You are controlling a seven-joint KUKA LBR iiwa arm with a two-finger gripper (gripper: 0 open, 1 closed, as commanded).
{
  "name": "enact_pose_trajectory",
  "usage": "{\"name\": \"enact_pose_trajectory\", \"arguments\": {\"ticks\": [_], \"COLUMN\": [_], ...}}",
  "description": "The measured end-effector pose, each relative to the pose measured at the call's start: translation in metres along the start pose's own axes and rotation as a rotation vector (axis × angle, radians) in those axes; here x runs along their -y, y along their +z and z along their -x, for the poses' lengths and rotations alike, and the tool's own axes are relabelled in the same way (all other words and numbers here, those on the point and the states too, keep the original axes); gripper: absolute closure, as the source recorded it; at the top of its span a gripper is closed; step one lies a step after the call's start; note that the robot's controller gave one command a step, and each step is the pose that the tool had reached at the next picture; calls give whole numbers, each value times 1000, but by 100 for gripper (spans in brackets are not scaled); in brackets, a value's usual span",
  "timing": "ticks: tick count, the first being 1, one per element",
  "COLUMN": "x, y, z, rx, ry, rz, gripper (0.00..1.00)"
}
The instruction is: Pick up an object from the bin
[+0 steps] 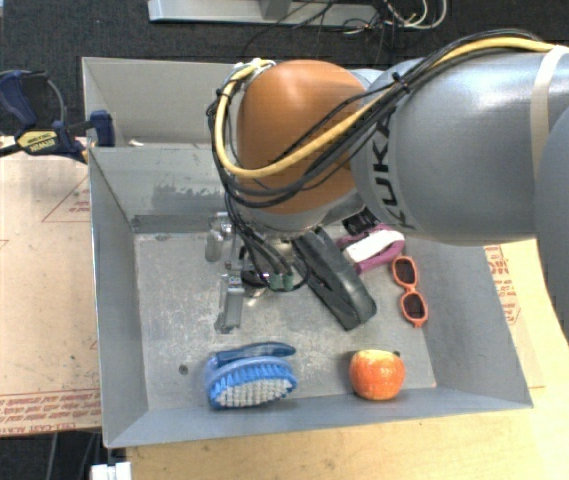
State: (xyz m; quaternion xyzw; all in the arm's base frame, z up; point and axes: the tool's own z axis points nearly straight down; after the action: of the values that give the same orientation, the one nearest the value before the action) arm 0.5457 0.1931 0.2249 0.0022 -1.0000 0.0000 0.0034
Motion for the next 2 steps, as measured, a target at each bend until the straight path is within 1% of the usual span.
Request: {"name": "enact_pose_trajectory", "arguments": {"ticks": [1,2], "x": [1,34], "y": [-4,129], "z": [2,-48], "rx": [8,7], "ry": [4,-339], "rz": [1,4], "gripper": [0,0]}}
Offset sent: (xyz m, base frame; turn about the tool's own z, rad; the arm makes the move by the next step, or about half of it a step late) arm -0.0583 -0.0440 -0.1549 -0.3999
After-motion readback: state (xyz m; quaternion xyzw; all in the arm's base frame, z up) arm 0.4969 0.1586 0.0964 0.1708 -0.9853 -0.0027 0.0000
